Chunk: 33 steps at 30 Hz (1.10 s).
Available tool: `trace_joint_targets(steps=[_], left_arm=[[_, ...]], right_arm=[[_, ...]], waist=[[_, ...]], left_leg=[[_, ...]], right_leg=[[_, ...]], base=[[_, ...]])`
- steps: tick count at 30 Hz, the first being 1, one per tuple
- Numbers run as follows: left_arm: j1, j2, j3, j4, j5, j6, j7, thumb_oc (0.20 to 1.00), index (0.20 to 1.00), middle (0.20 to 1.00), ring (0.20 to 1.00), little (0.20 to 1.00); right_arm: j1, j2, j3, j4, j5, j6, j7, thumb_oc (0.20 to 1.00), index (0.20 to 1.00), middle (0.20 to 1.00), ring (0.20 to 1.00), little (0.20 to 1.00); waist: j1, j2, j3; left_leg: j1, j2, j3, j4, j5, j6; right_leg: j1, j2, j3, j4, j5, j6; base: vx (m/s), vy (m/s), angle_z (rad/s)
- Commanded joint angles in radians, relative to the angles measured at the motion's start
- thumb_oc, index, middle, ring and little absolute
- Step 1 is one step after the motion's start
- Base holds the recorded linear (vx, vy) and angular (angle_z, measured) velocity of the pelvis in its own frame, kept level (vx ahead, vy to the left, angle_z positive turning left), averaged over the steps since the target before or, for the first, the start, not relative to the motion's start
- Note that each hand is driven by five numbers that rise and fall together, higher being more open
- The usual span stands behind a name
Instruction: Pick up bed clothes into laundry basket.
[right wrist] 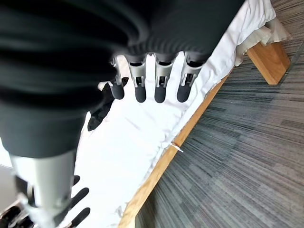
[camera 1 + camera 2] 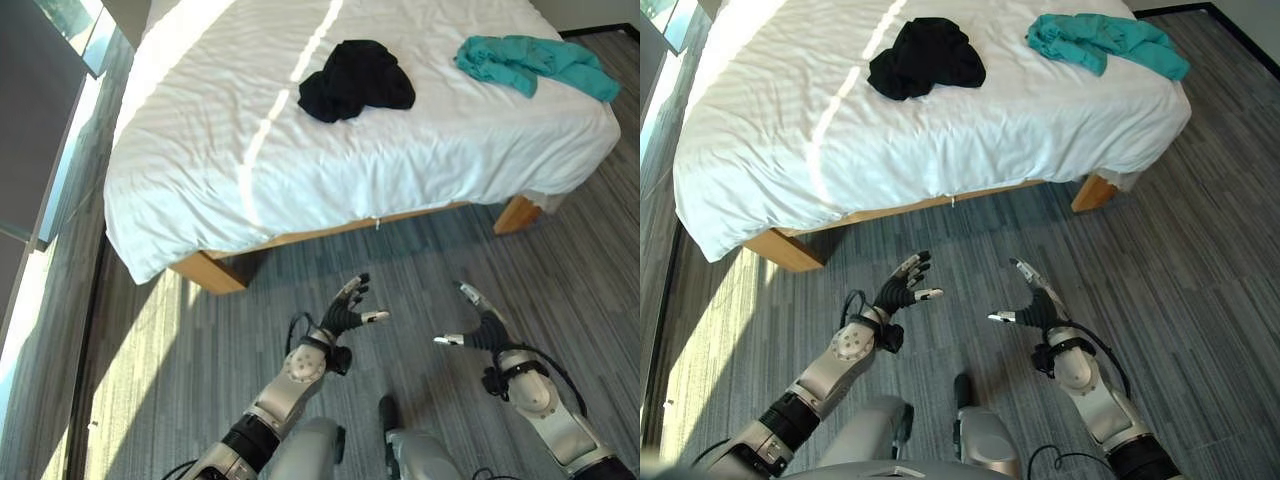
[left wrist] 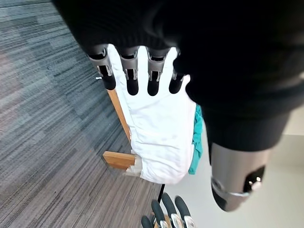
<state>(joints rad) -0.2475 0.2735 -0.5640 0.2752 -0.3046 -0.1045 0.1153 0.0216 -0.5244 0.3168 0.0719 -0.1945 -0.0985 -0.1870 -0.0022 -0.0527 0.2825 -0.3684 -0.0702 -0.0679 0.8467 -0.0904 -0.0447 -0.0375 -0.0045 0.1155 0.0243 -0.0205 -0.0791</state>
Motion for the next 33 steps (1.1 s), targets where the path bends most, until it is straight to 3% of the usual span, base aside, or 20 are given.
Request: trace_joint_targets(steps=[1,2,4,6,8,10,12,15,16,18,21,24,25,27,29,30,33], left_arm=[[-0.061,-0.083,-0.014,-0.028,-0.003,-0.055,0.011,1.0,1.0,1.0,1.0,1.0],[-0.069,-0.089,-0.021,-0.028,0.002,-0.052,0.026,1.0,1.0,1.0,1.0,1.0],[-0.065,-0.086,-0.022,-0.014,0.0,-0.056,0.018,1.0,1.0,1.0,1.0,1.0],[-0.061,-0.09,-0.023,0.009,-0.004,-0.052,0.011,1.0,1.0,1.0,1.0,1.0],[-0.06,-0.09,-0.041,0.006,0.006,-0.048,0.009,1.0,1.0,1.0,1.0,1.0],[-0.069,-0.086,-0.055,-0.006,0.008,-0.05,0.009,1.0,1.0,1.0,1.0,1.0],[-0.087,-0.082,-0.068,-0.012,0.019,-0.053,0.019,1.0,1.0,1.0,1.0,1.0],[-0.114,-0.084,-0.083,-0.009,0.026,-0.055,0.02,1.0,1.0,1.0,1.0,1.0],[-0.115,-0.085,-0.083,-0.008,0.026,-0.056,0.021,1.0,1.0,1.0,1.0,1.0],[-0.122,-0.088,-0.08,-0.001,0.025,-0.062,0.015,1.0,1.0,1.0,1.0,1.0],[-0.119,-0.088,-0.069,0.002,0.017,-0.068,-0.007,1.0,1.0,1.0,1.0,1.0],[-0.114,-0.088,-0.062,0.004,0.004,-0.075,-0.017,1.0,1.0,1.0,1.0,1.0],[-0.107,-0.081,-0.055,0.014,-0.003,-0.08,-0.037,1.0,1.0,1.0,1.0,1.0],[-0.107,-0.085,-0.057,0.014,-0.002,-0.08,-0.037,1.0,1.0,1.0,1.0,1.0],[-0.099,-0.085,-0.052,0.018,-0.018,-0.081,-0.048,1.0,1.0,1.0,1.0,1.0],[-0.095,-0.082,-0.05,0.011,-0.032,-0.082,-0.06,1.0,1.0,1.0,1.0,1.0],[-0.095,-0.076,-0.051,0.001,-0.072,-0.083,-0.054,1.0,1.0,1.0,1.0,1.0]], right_arm=[[-0.009,-0.053,-0.043,-0.063,0.013,-0.044,-0.037,1.0,1.0,1.0,1.0,1.0],[-0.014,-0.055,-0.047,-0.059,-0.006,-0.035,-0.05,1.0,1.0,1.0,1.0,1.0],[0.015,-0.043,-0.065,-0.05,-0.044,-0.022,-0.037,1.0,1.0,1.0,1.0,1.0],[0.037,-0.03,-0.068,-0.044,-0.073,-0.025,-0.027,1.0,1.0,1.0,1.0,1.0],[0.061,-0.018,-0.07,-0.036,-0.091,-0.019,-0.023,1.0,1.0,1.0,1.0,1.0],[0.061,-0.013,-0.069,-0.031,-0.116,-0.009,-0.027,1.0,1.0,1.0,1.0,1.0],[0.062,-0.013,-0.084,-0.029,-0.147,0.005,-0.043,1.0,1.0,1.0,1.0,1.0],[0.053,-0.031,-0.134,-0.024,-0.203,0.028,-0.099,1.0,1.0,1.0,1.0,1.0],[0.054,-0.031,-0.134,-0.025,-0.205,0.029,-0.1,1.0,1.0,1.0,1.0,1.0],[0.042,-0.076,-0.24,-0.014,-0.252,0.056,-0.172,1.0,1.0,1.0,1.0,1.0],[0.023,-0.149,-0.385,-0.001,-0.272,0.093,-0.25,1.0,1.0,1.0,1.0,1.0],[0.016,-0.202,-0.484,-0.001,-0.262,0.115,-0.295,1.0,1.0,1.0,1.0,1.0],[0.012,-0.302,-0.595,0.011,-0.247,0.129,-0.323,1.0,1.0,1.0,1.0,1.0],[0.016,-0.305,-0.598,0.011,-0.245,0.128,-0.323,1.0,1.0,1.0,1.0,1.0],[-0.013,-0.384,-0.641,0.045,-0.224,0.133,-0.341,1.0,1.0,1.0,1.0,1.0],[-0.048,-0.445,-0.665,0.061,-0.21,0.135,-0.354,1.0,1.0,1.0,1.0,1.0],[-0.132,-0.574,-0.67,0.132,-0.17,0.148,-0.369,1.0,1.0,1.0,1.0,1.0]], waist=[[0.049,0.057,-0.005],[0.054,0.066,-0.009],[0.067,0.06,-0.035],[0.069,0.046,-0.062],[0.051,0.041,-0.065],[0.021,0.05,-0.047],[-0.008,0.074,-0.027],[-0.046,0.076,-0.015],[-0.049,0.077,-0.013],[-0.094,0.067,-0.032],[-0.125,0.071,-0.055],[-0.144,0.064,-0.06],[-0.145,0.054,-0.095],[-0.144,0.059,-0.094],[-0.138,0.073,-0.111],[-0.126,0.078,-0.114],[-0.09,0.053,-0.087]], left_leg=[[0.112,0.091,0.104,-0.716,0.133,0.0],[0.096,0.111,0.15,-0.775,0.192,-0.01],[0.161,0.107,0.16,-0.848,0.202,0.001],[0.202,0.079,0.153,-0.875,0.193,0.02],[0.289,0.068,0.171,-0.912,0.174,0.039],[0.357,0.08,0.174,-0.926,0.146,0.046],[0.42,0.104,0.162,-0.934,0.113,0.047],[0.494,0.101,0.151,-0.934,0.048,0.042],[0.497,0.102,0.147,-0.934,0.043,0.042],[0.561,0.09,0.128,-0.934,-0.012,0.036],[0.613,0.105,0.113,-0.934,-0.058,0.02],[0.637,0.112,0.098,-0.934,-0.066,0.009],[0.669,0.13,0.083,-0.934,-0.082,-0.007],[0.671,0.132,0.083,-0.934,-0.084,-0.008],[0.671,0.162,0.08,-0.907,-0.031,-0.033],[0.624,0.19,0.08,-0.8,0.037,-0.059],[0.488,0.173,0.031,-0.537,0.131,-0.083]], right_leg=[[0.191,-0.036,-0.07,-0.112,-0.079,0.137],[0.23,-0.027,-0.081,-0.112,-0.103,0.138],[0.269,-0.04,-0.062,-0.112,-0.107,0.156],[0.258,-0.053,-0.044,-0.019,-0.105,0.179],[0.191,-0.066,-0.039,0.166,-0.043,0.244],[0.093,-0.081,-0.043,0.353,0.084,0.306],[0.0,-0.104,-0.08,0.47,0.1,0.305],[-0.077,-0.145,-0.17,0.41,0.055,0.272],[-0.072,-0.145,-0.175,0.411,0.049,0.272],[-0.11,-0.105,-0.204,0.224,0.011,0.243],[-0.12,-0.088,-0.208,0.046,0.065,0.249],[-0.145,-0.092,-0.189,0.005,0.115,0.262],[-0.116,-0.096,-0.188,-0.045,0.141,0.258],[-0.111,-0.093,-0.189,-0.051,0.143,0.257],[-0.074,-0.072,-0.2,-0.078,0.138,0.241],[-0.029,-0.055,-0.211,-0.105,0.113,0.226],[0.038,-0.048,-0.206,-0.112,0.068,0.189]], base=[[0.52,0.15,-0.29],[0.5,0.124,-0.39],[0.44,0.112,-0.44],[0.43,0.137,-0.69],[0.36,0.134,-0.94],[0.28,0.072,-0.64],[0.32,0.046,-0.02],[0.33,-0.017,0.31],[0.37,-0.044,0.65],[0.45,-0.079,0.73],[0.36,-0.116,0.35],[0.24,-0.155,0.36],[0.32,-0.265,0.31],[0.17,-0.116,0.08],[0.16,-0.146,-0.13],[0.13,-0.208,-0.2],[0.14,-0.191,-0.16]])
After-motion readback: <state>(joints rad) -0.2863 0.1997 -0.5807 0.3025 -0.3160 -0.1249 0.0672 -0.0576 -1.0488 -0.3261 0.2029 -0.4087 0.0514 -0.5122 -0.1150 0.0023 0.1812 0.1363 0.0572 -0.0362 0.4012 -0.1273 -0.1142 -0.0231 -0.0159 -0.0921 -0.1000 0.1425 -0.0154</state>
